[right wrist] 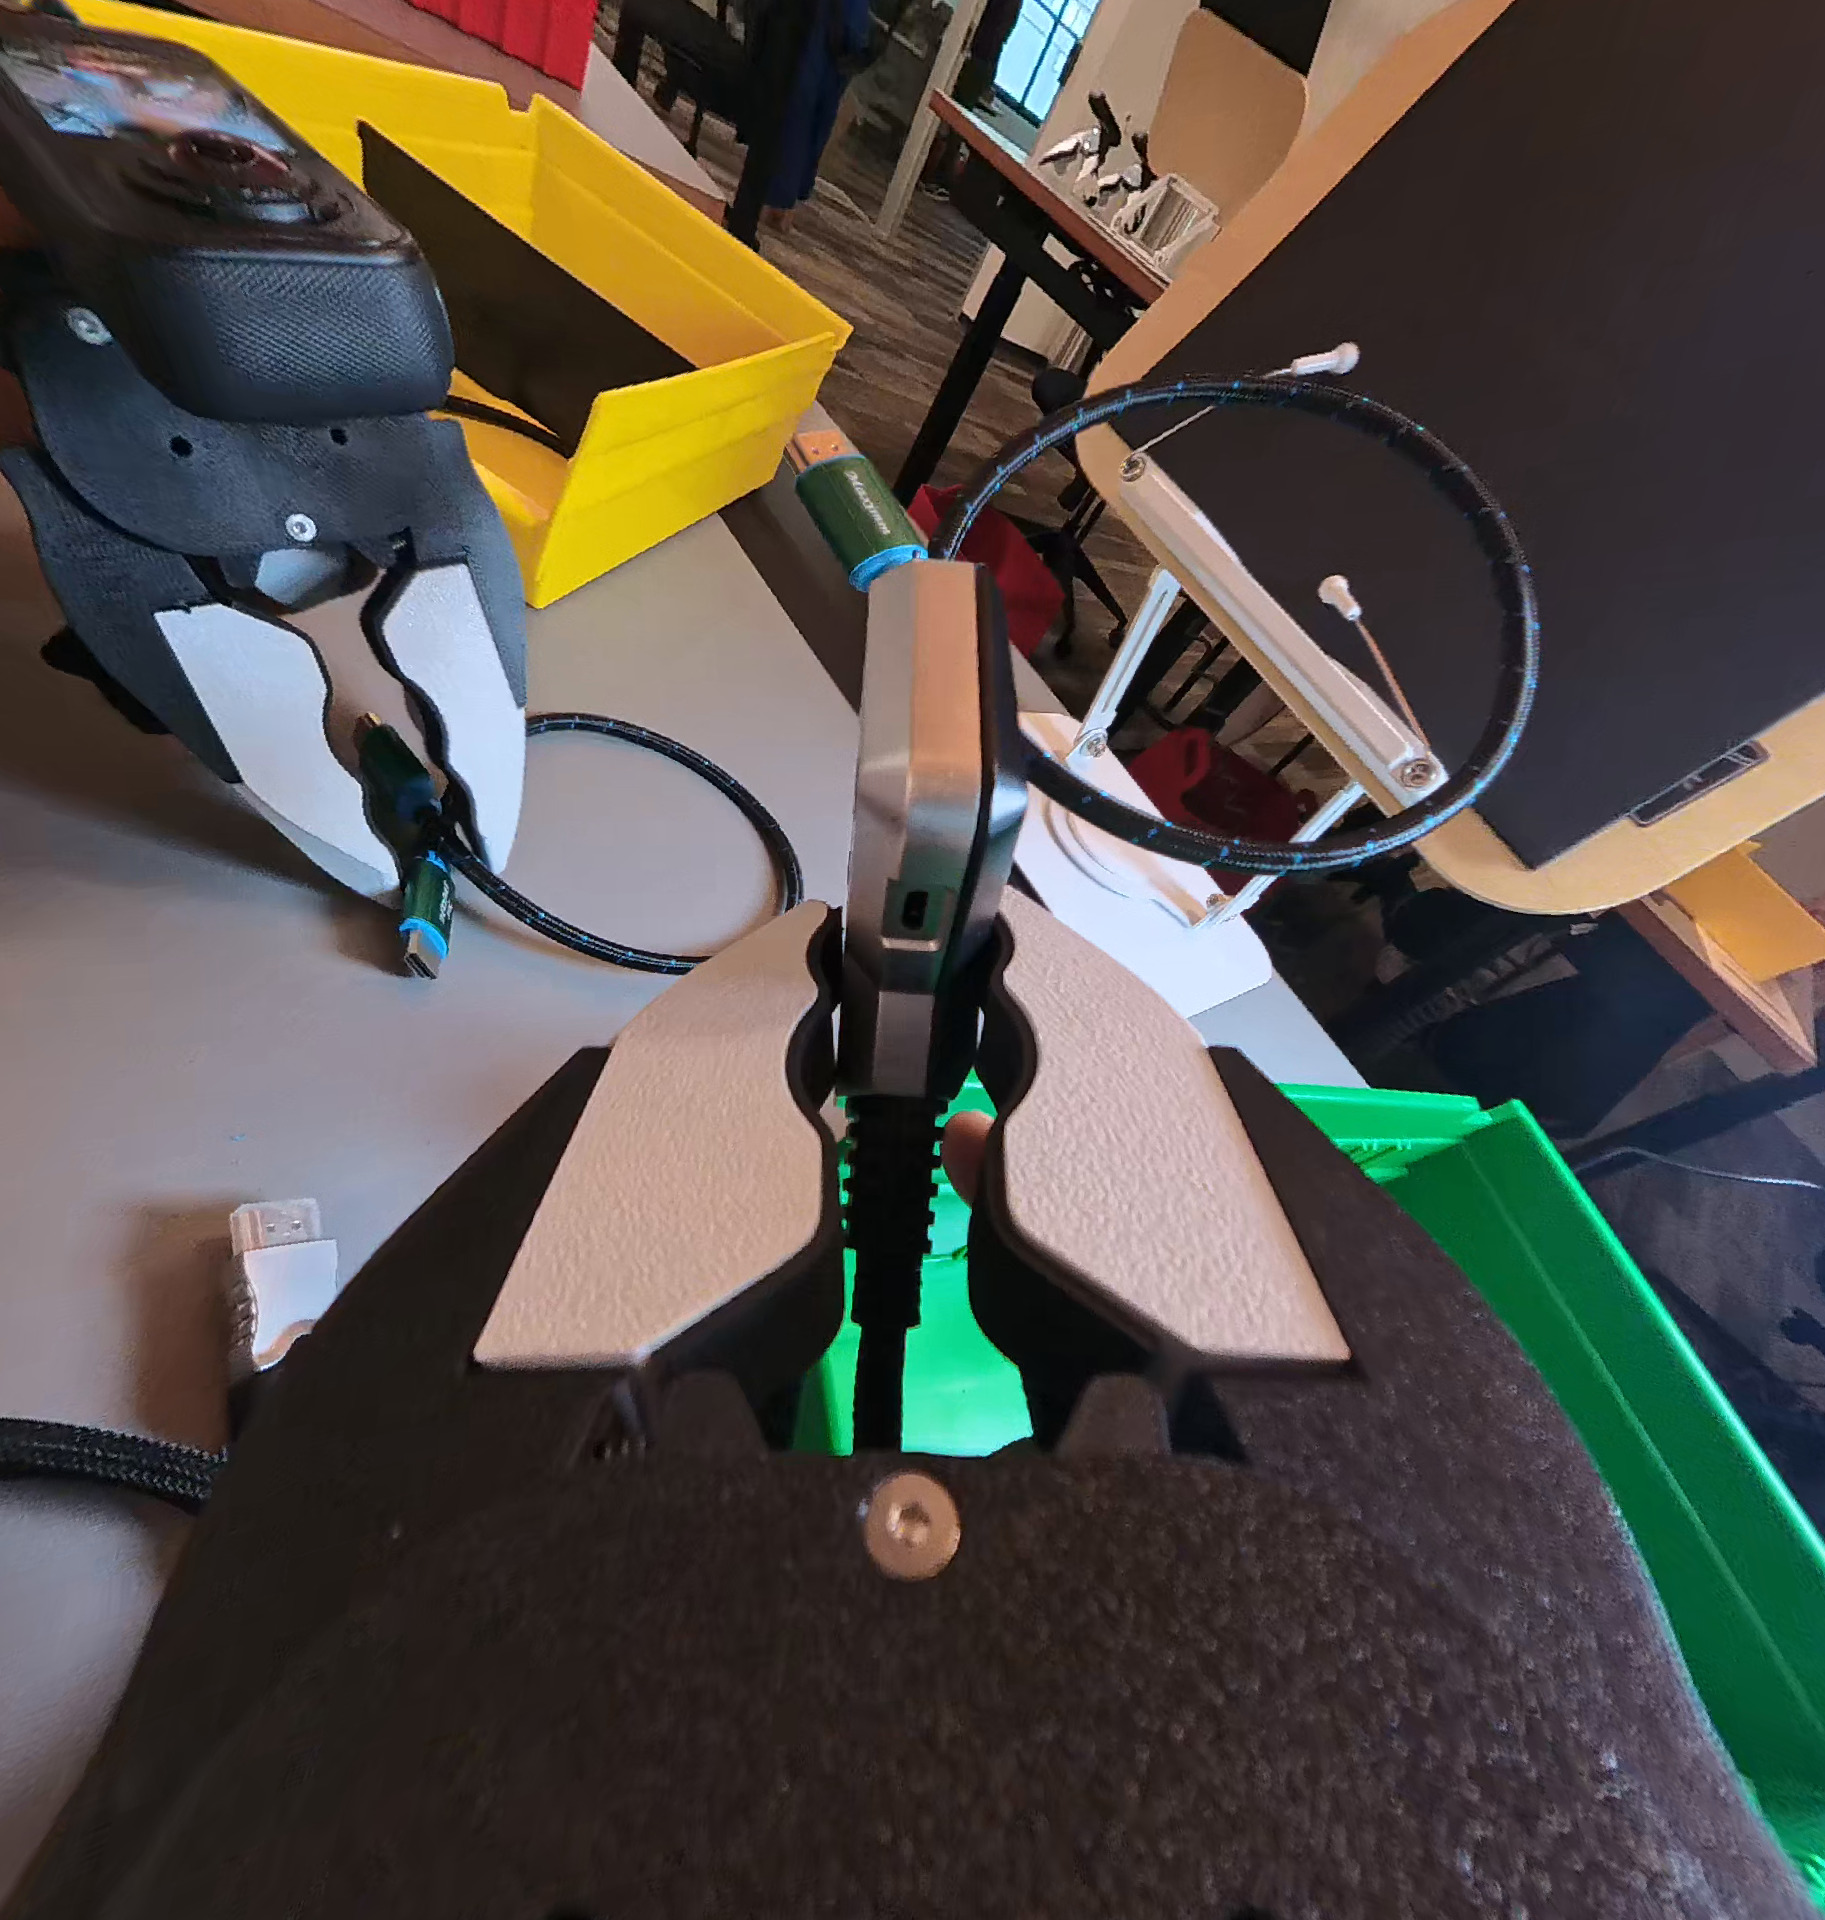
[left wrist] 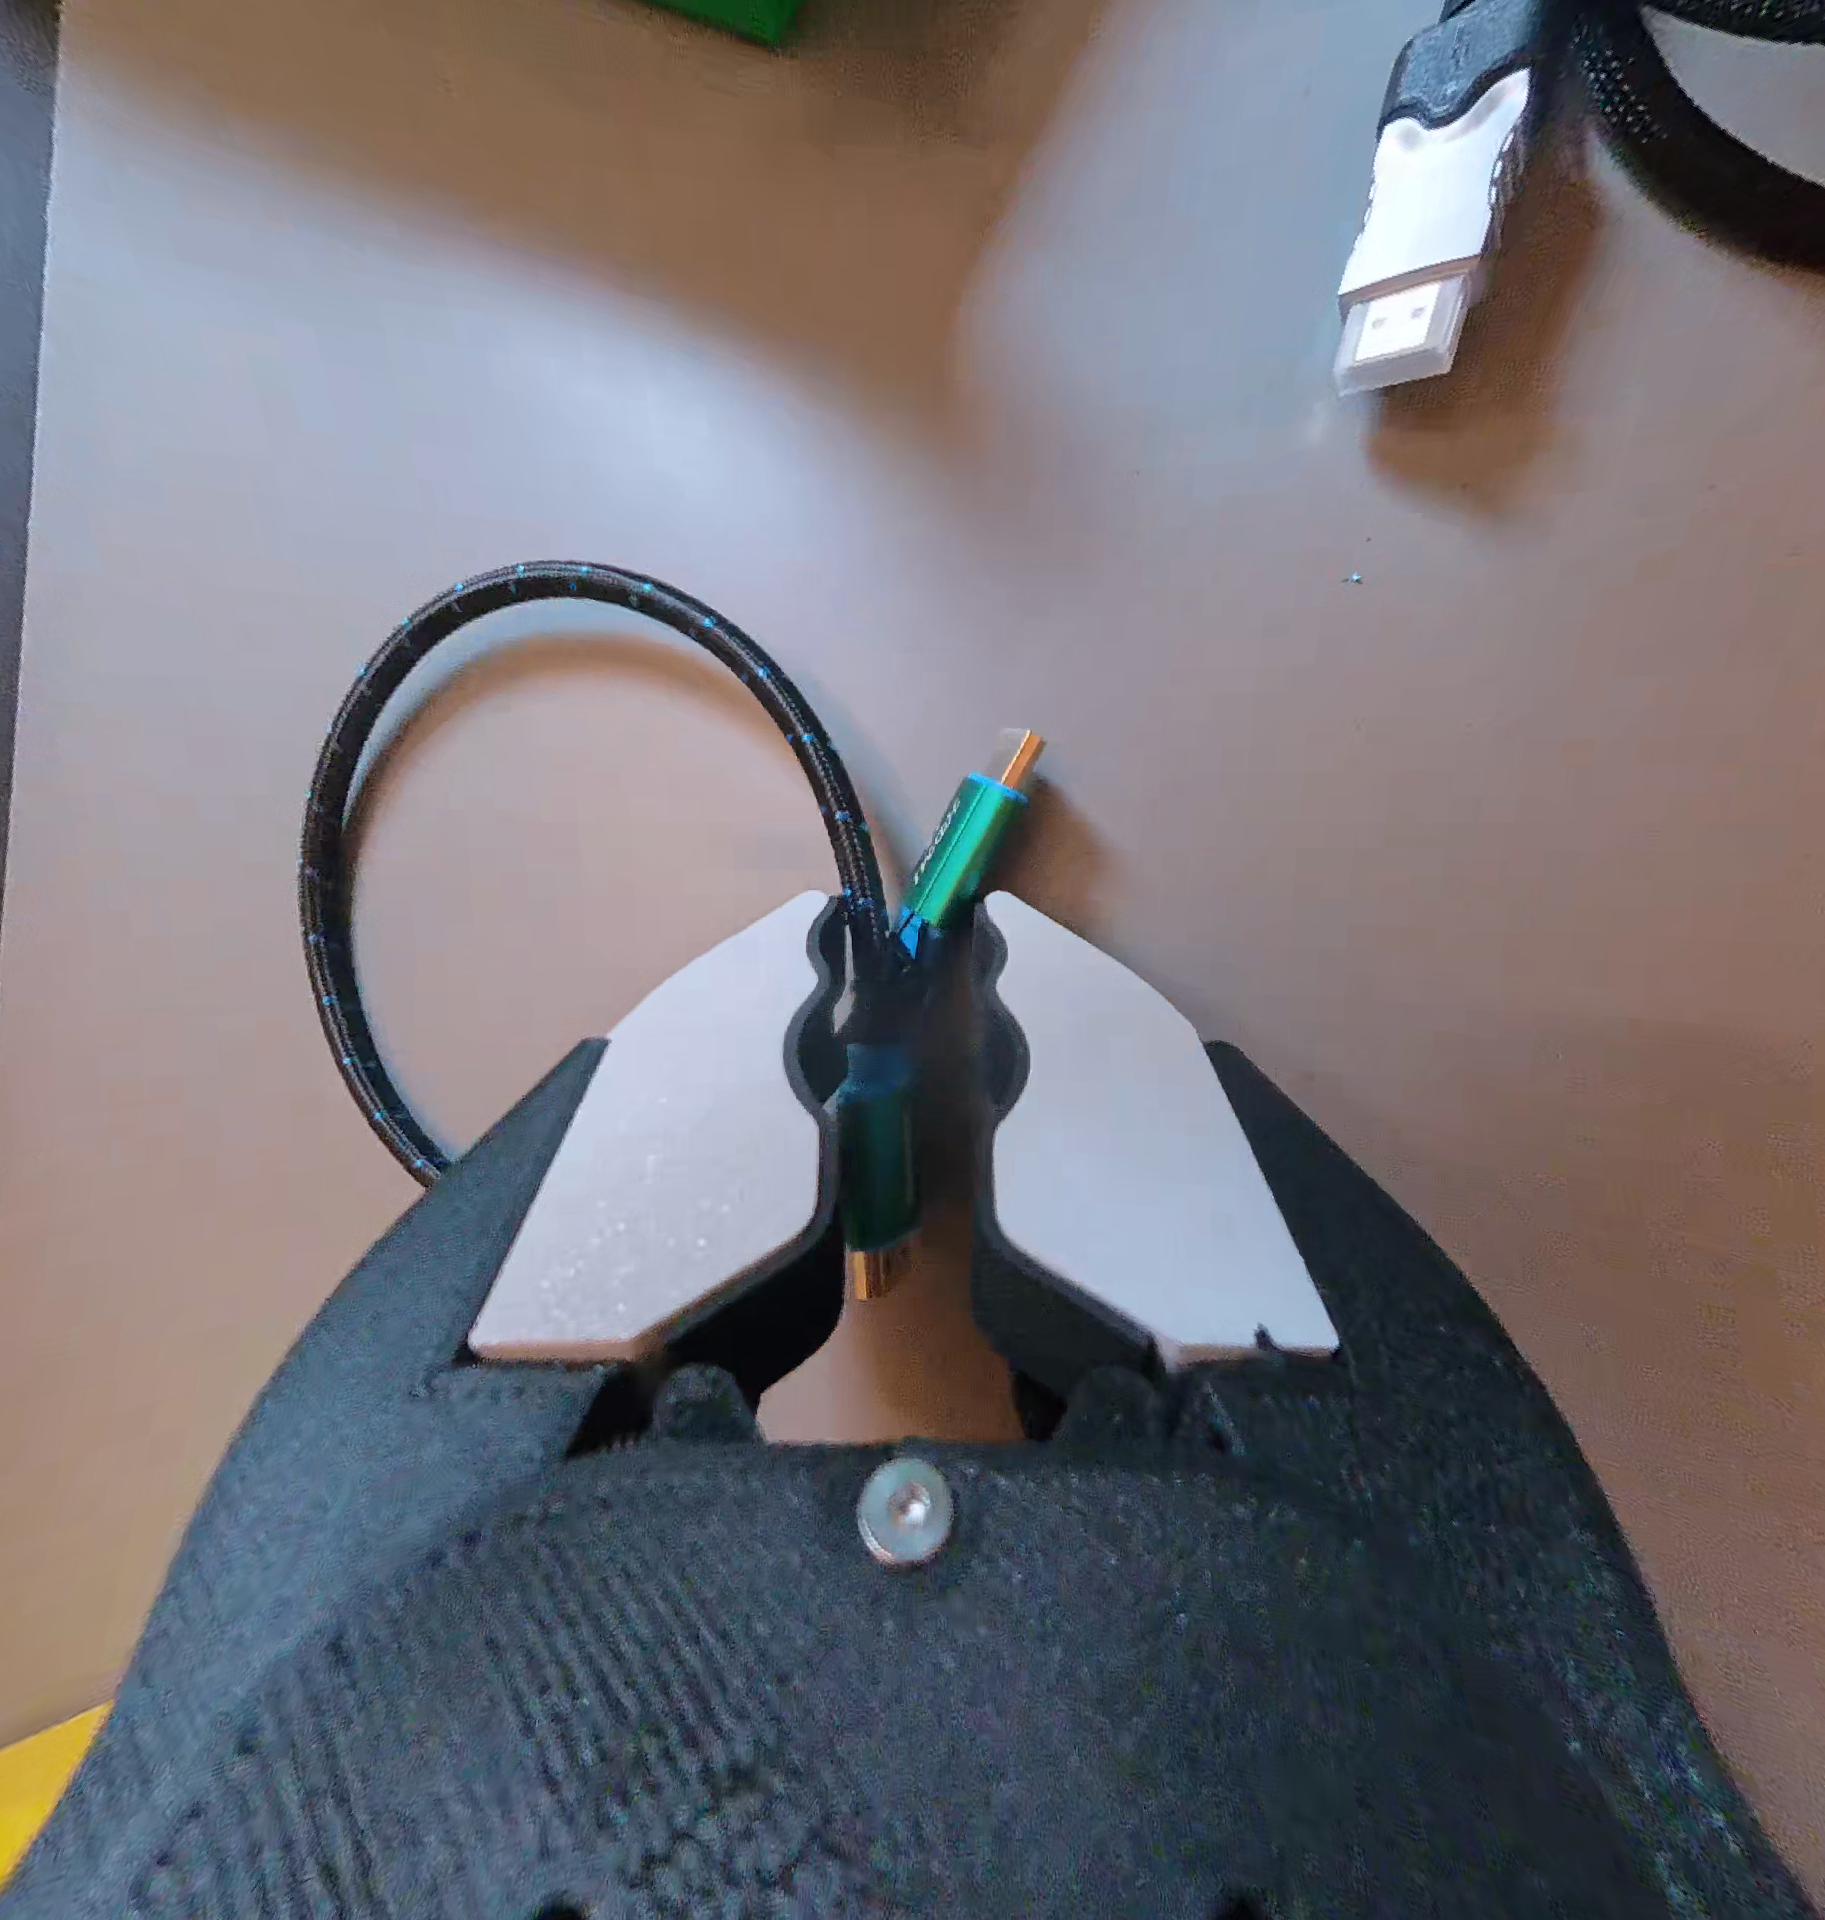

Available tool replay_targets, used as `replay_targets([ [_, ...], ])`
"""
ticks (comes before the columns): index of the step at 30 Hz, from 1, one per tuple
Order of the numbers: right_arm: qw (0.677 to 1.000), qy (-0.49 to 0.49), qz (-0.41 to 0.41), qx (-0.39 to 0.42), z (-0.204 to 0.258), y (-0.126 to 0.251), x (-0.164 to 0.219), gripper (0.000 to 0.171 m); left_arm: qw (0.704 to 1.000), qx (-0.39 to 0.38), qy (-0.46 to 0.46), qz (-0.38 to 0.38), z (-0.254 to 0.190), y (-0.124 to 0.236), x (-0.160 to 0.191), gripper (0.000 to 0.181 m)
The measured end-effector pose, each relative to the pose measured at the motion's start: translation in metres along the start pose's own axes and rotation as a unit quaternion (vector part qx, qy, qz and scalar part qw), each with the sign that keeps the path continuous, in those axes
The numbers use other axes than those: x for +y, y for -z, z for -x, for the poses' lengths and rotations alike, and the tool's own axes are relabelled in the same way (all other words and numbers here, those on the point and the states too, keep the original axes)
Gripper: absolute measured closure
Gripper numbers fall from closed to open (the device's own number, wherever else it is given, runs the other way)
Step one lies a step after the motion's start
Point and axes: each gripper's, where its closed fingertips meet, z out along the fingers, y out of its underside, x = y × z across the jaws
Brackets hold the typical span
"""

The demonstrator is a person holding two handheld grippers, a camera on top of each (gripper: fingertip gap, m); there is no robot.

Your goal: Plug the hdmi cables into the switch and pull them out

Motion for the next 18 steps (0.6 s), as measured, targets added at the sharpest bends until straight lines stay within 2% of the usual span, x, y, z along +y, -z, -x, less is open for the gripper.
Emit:
replay_targets([
  [3,1.000,0.003,0.005,-0.002,0.002,-0.002,0.003,0.148,0.999,0.018,-0.034,-0.001,0.000,-0.001,-0.001,0.157],
  [7,1.000,0.004,0.007,-0.004,0.003,-0.003,0.004,0.148,0.997,0.067,-0.025,-0.002,-0.001,-0.003,-0.003,0.159],
  [11,1.000,0.012,0.000,-0.002,0.001,-0.001,0.003,0.148,0.999,-0.025,-0.015,0.014,0.027,0.000,0.004,0.163],
  [13,1.000,0.023,-0.007,0.004,0.000,0.000,0.002,0.148,0.999,-0.025,0.030,-0.006,0.035,0.018,0.003,0.164],
  [18,0.995,0.099,-0.012,-0.002,0.014,0.000,-0.006,0.148,0.986,-0.149,0.055,-0.059,0.068,0.117,-0.013,0.164],
])
